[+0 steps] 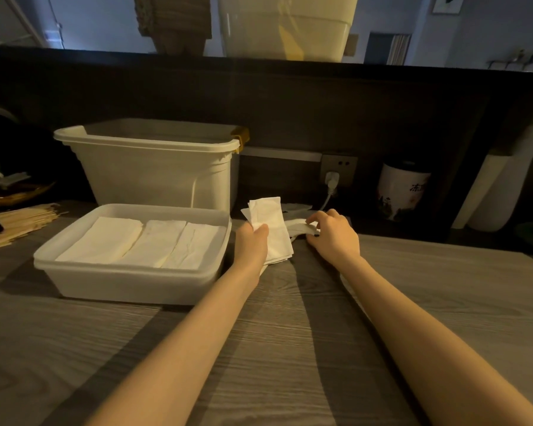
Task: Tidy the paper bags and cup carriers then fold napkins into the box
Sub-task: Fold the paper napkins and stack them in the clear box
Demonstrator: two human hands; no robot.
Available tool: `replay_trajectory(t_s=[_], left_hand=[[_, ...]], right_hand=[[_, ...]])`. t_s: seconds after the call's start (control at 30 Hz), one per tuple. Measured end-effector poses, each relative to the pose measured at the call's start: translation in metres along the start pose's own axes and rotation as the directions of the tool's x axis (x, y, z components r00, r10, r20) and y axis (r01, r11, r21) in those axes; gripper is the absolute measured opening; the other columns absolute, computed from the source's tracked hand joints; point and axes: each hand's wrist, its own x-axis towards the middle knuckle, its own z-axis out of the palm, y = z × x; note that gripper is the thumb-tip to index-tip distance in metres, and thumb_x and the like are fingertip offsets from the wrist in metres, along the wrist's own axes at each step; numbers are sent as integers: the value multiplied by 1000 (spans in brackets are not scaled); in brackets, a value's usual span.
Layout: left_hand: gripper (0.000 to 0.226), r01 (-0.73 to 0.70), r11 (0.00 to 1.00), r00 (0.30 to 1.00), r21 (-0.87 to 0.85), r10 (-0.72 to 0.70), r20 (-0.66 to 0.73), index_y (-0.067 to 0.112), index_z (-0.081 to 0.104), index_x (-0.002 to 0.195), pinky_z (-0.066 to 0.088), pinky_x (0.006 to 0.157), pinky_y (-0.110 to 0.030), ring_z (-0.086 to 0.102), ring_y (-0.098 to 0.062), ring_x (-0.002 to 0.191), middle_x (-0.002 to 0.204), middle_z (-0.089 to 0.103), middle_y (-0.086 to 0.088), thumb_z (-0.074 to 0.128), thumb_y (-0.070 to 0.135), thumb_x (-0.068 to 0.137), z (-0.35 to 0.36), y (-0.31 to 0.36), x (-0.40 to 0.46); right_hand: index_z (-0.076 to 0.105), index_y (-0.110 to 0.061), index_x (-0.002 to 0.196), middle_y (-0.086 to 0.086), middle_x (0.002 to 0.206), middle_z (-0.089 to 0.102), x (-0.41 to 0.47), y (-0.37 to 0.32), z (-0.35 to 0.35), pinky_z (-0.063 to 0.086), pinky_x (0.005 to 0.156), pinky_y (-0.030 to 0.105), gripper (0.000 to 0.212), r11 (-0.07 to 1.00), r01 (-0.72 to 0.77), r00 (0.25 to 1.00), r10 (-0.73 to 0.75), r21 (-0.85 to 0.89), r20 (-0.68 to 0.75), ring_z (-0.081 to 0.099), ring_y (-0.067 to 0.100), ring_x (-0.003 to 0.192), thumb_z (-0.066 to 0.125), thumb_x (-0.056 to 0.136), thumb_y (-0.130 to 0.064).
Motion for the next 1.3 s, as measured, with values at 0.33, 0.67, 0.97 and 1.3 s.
replay_trajectory(t_s=[0.33, 0.67, 0.97, 1.3], left_hand=[[35, 13, 1000, 1000, 12, -13, -1, 7, 42, 132, 42, 78, -28, 52, -26, 113, 130, 51, -12, 41, 16, 99, -3, -2, 1], [34, 0, 1000, 1000, -3, 0, -21, 6, 42, 131, 43, 66, -23, 52, -22, 103, 130, 51, -13, 41, 17, 99, -5, 2, -3], [37, 5, 1000, 999, -8, -5, 40, 9, 41, 135, 43, 80, -30, 50, -27, 116, 132, 50, -11, 42, 16, 98, -1, 7, -10], [40, 102, 994, 983, 31, -106, 152, 12, 38, 136, 42, 84, -36, 48, -23, 99, 126, 50, -12, 42, 24, 98, 2, 14, -19]], right_hand=[[65, -16, 112, 5, 117, 55, -6, 6, -2, 40, 71, 26, 24, 999, 29, 980, -31, -12, -194, 50, 20, 107, 59, 92, -28], [68, -16, 92, -7, 95, 53, -30, 30, -47, 37, 63, 14, 10, 966, 122, 987, -93, 227, -133, 49, 4, 76, 65, 86, -24], [63, -14, 103, -5, 95, 60, -51, 35, -65, 41, 70, 17, 15, 951, 74, 997, -74, 301, -14, 55, 9, 88, 58, 92, -23], [62, -24, 88, -12, 89, 61, -46, 5, -114, 52, 63, 15, 5, 680, 158, 986, -63, 716, -157, 59, 1, 80, 58, 91, -24]])
